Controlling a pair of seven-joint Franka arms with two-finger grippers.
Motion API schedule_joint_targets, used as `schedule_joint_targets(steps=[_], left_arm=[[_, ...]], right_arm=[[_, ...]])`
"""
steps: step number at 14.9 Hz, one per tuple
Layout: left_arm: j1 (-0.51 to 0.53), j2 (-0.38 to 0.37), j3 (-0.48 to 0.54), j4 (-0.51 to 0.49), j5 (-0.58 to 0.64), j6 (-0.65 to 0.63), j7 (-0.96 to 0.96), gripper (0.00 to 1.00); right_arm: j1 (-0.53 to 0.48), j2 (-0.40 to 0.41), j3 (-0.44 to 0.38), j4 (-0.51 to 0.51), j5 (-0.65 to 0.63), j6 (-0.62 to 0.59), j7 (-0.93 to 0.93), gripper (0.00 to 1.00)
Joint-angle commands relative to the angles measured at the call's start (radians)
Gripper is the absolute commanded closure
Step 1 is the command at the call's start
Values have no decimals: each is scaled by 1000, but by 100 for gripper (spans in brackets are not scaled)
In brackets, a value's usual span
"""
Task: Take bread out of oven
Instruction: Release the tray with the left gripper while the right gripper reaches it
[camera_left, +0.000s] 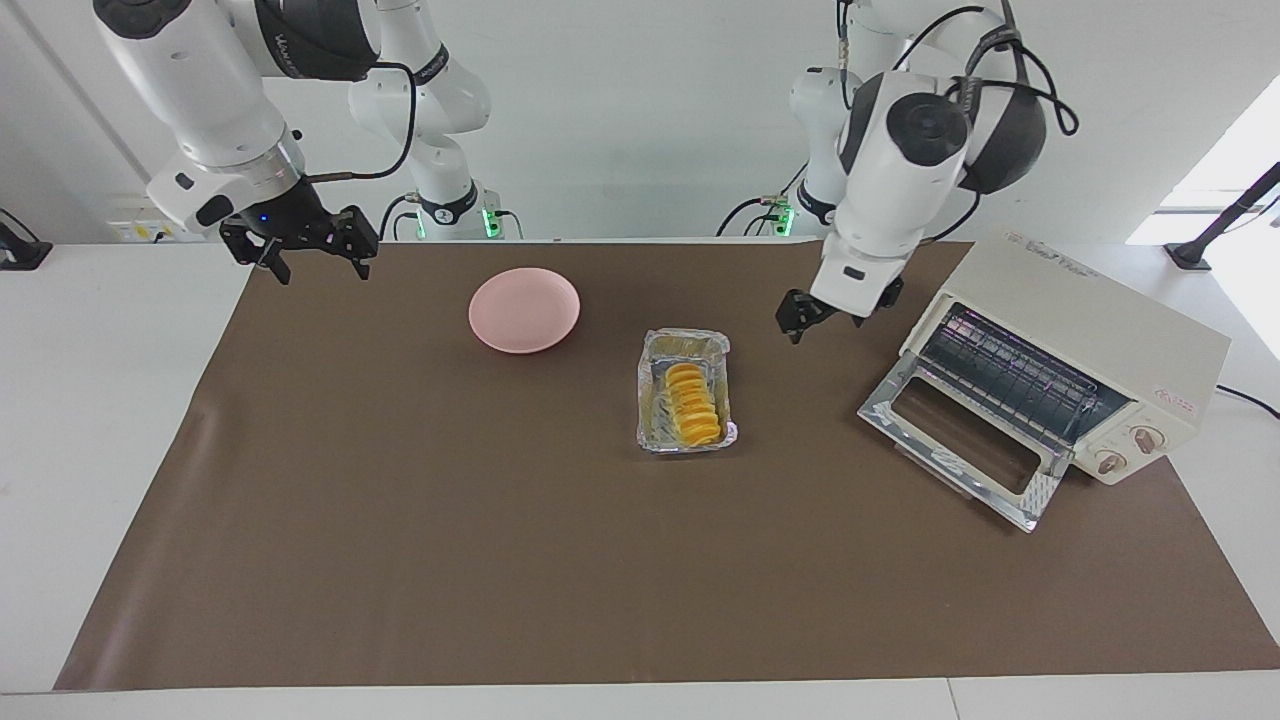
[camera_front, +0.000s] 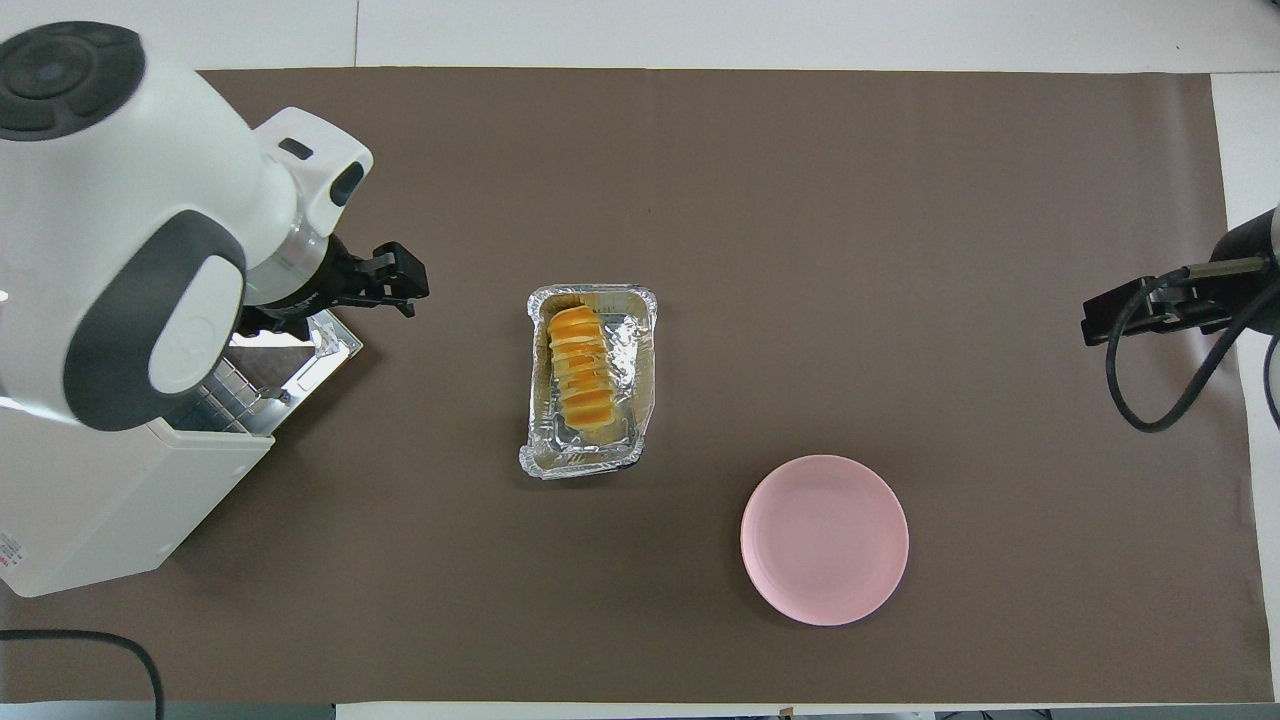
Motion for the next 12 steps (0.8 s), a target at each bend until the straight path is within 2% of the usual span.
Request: schedule_joint_targets(steps=[1, 2, 4, 8, 12], left_arm=[[56, -37, -10, -12, -16, -31, 56, 0], [77, -45, -10, -12, -10, -46, 83, 0], [119, -65, -10, -9, -8, -82, 143, 0], [162, -100, -12, -2, 7, -137, 202, 0], [174, -128, -10, -6, 30, -154, 242, 0]], right_arm=[[-4, -47, 8, -78, 12, 17, -49, 0], [-3, -56, 12, -119, 15, 89, -42, 0], [45, -46, 27, -136, 15, 140, 24, 0], [224, 75, 28, -136, 31, 307, 266, 0], [351, 210, 28, -129, 108, 498, 440, 0]])
